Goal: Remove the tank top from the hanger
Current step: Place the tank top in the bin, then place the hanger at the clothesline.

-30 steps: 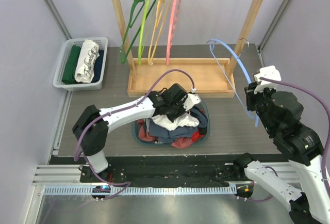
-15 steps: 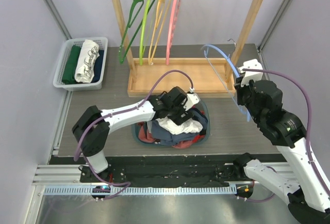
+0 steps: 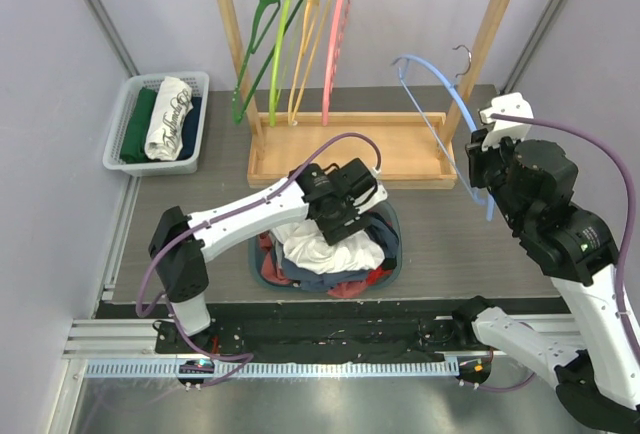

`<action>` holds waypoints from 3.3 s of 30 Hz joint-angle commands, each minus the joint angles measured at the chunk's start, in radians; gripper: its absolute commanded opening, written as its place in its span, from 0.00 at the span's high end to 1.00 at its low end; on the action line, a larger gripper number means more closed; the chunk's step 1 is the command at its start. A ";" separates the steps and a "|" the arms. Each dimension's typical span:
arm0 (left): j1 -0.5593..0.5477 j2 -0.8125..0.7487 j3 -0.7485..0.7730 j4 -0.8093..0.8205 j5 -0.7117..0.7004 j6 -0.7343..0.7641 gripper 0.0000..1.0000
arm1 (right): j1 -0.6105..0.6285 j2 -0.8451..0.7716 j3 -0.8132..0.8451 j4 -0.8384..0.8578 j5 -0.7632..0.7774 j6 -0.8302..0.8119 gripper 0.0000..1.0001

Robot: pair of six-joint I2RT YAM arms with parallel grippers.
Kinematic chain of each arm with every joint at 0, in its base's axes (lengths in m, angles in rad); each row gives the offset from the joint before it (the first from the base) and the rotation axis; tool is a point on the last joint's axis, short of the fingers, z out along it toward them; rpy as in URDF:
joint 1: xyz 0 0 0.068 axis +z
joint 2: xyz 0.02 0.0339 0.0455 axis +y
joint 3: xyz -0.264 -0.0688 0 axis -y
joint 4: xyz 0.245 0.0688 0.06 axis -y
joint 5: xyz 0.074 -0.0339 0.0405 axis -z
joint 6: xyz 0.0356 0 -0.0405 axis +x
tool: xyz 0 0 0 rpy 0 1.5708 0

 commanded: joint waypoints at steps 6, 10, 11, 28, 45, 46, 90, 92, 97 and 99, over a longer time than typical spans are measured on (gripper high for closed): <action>-0.002 -0.098 0.306 -0.256 -0.094 0.027 0.01 | 0.001 0.043 0.115 0.026 0.024 -0.007 0.99; -0.002 -0.143 0.467 -0.350 -0.019 0.048 0.00 | -0.001 0.082 0.187 -0.002 0.012 -0.012 0.99; -0.002 -0.152 0.530 -0.362 0.007 0.054 0.00 | -0.001 0.092 0.201 -0.008 0.010 -0.016 0.99; 0.001 -0.446 0.733 -0.283 -0.112 0.274 0.00 | 0.001 0.454 0.537 0.095 0.038 -0.124 0.99; 0.038 -0.466 0.698 -0.289 -0.132 0.294 0.00 | 0.001 0.629 0.792 0.131 0.025 -0.160 0.99; 0.039 -0.465 0.701 -0.287 -0.132 0.294 0.00 | 0.001 0.632 0.799 0.134 0.030 -0.168 0.99; 0.111 -0.448 0.718 -0.315 -0.082 0.264 0.00 | -0.088 0.726 0.569 0.173 -0.106 -0.042 0.99; 0.117 -0.445 0.716 -0.321 -0.073 0.255 0.00 | -0.090 0.703 0.534 0.186 -0.123 -0.032 0.99; 0.133 -0.442 0.712 -0.300 -0.079 0.249 0.00 | -0.088 0.651 0.393 0.219 -0.139 -0.015 0.99; 0.131 -0.442 0.705 -0.293 -0.085 0.249 0.00 | -0.090 0.616 0.333 0.236 -0.157 -0.001 0.89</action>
